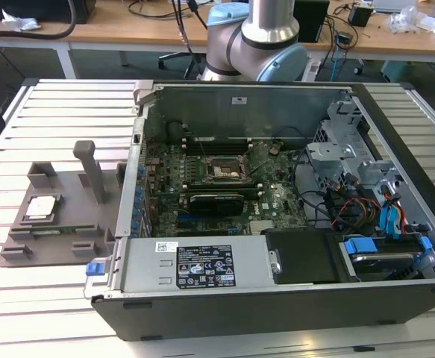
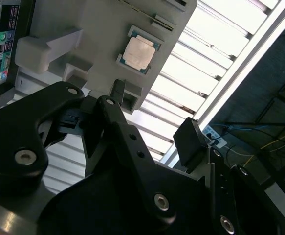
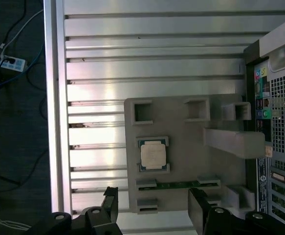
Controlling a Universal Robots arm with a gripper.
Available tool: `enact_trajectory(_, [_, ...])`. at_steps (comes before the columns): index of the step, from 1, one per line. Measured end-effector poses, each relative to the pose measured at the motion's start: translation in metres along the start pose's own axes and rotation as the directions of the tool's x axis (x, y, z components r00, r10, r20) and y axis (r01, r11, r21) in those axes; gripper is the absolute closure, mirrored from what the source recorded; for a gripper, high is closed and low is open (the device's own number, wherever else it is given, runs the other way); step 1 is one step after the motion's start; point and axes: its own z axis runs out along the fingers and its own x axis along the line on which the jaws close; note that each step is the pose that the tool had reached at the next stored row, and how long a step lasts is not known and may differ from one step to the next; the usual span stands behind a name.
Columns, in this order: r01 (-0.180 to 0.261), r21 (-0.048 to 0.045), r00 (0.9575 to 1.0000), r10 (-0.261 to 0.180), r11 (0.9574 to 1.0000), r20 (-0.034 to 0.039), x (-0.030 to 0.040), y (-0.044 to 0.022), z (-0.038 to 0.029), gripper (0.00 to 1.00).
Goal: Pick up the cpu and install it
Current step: 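Pick up the cpu and move it towards the insertion slot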
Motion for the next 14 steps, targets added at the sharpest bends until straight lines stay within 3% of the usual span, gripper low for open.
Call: enact_trajectory(14, [0.000,-0.0001,1.0000,0.000,1.0000,0.0001,0.0002,0.0000,0.0064,0.32])
